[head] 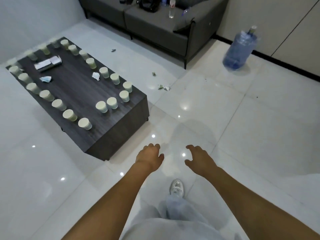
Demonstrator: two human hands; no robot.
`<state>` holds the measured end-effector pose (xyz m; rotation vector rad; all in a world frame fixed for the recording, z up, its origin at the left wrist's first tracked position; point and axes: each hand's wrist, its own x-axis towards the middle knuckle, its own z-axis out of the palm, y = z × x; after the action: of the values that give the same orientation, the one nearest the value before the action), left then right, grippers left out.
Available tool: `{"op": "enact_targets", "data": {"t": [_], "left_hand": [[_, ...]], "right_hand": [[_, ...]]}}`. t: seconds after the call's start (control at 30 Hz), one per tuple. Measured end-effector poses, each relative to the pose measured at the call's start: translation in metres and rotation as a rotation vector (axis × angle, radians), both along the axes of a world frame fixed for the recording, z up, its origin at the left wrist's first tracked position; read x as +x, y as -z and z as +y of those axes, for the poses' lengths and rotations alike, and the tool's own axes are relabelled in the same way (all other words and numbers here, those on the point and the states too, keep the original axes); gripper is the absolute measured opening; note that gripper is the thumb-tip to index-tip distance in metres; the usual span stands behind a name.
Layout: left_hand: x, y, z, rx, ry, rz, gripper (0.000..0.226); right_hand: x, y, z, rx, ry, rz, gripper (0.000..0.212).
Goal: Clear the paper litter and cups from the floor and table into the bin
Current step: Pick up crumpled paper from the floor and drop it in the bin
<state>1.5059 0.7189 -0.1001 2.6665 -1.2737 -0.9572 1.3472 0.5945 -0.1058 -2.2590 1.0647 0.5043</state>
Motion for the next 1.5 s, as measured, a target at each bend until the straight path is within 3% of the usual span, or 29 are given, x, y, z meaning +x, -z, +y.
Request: {"op": "enact_targets", "data": {"t": [0.2, 0.87, 1.23, 1.5], "left_hand": [[0.050, -0.001, -0.099, 0.020, -0.028, 0.015, 0.043], [0.325, 0.013, -0.417, 0.062, -0.113, 0.047, 0.042], [0.416, 0.047, -0.596, 0.089, -0.373, 0.114, 0.042], [0.456, 0.070, -0.647, 0.117, -0.581, 0.178, 0.044]], "right_hand": [[0.056, 0.000, -0.113, 0.017, -0.015, 0.028, 0.059], [0.340, 0.011, -0.453, 0.046, -0.076, 0.012, 0.058], [0.485, 0.043, -0.668, 0.047, -0.306, 0.068, 0.056], [0.567, 0.076, -0.739, 0.040, -0.447, 0.083, 0.057]]}}
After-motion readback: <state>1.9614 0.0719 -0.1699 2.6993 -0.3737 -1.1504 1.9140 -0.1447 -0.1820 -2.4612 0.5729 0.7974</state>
